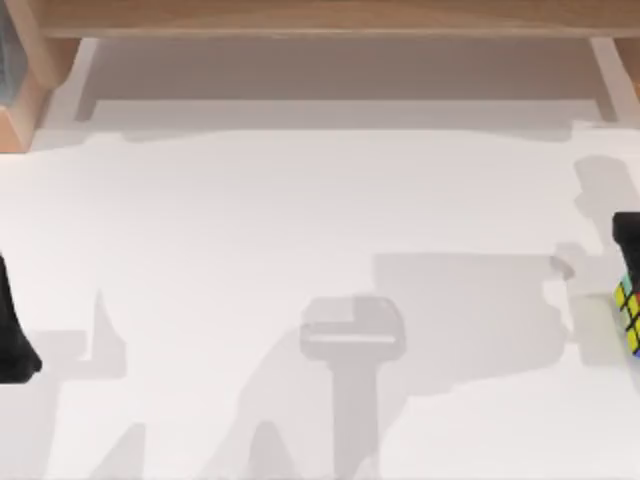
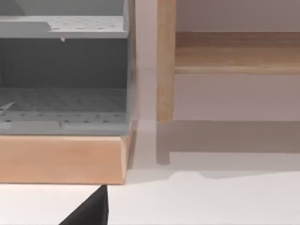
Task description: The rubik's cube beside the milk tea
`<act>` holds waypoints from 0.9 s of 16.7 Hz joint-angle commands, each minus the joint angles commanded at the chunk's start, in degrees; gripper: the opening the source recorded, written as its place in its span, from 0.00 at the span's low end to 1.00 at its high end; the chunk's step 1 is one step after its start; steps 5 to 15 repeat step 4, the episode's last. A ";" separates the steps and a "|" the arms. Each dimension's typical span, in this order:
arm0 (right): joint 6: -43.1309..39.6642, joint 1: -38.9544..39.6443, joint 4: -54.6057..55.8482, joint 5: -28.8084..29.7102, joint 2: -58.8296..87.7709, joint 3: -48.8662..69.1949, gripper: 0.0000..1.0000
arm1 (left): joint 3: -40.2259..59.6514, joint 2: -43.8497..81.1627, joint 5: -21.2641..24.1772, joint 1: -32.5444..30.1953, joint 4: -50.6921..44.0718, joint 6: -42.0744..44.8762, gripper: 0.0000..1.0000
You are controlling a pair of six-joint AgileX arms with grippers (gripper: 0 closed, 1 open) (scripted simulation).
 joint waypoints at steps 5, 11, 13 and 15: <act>0.00 0.00 0.00 0.00 0.00 0.00 1.00 | 0.00 0.00 0.00 0.00 0.00 0.00 1.00; 0.00 0.00 0.00 0.00 0.00 0.00 1.00 | 0.00 0.00 0.00 0.00 0.00 0.00 1.00; 0.00 0.00 0.00 0.00 0.00 0.00 1.00 | 0.00 0.00 0.00 0.00 0.00 0.00 1.00; 0.00 0.00 0.00 0.00 0.00 0.00 1.00 | 0.00 0.00 0.00 0.00 0.00 0.00 1.00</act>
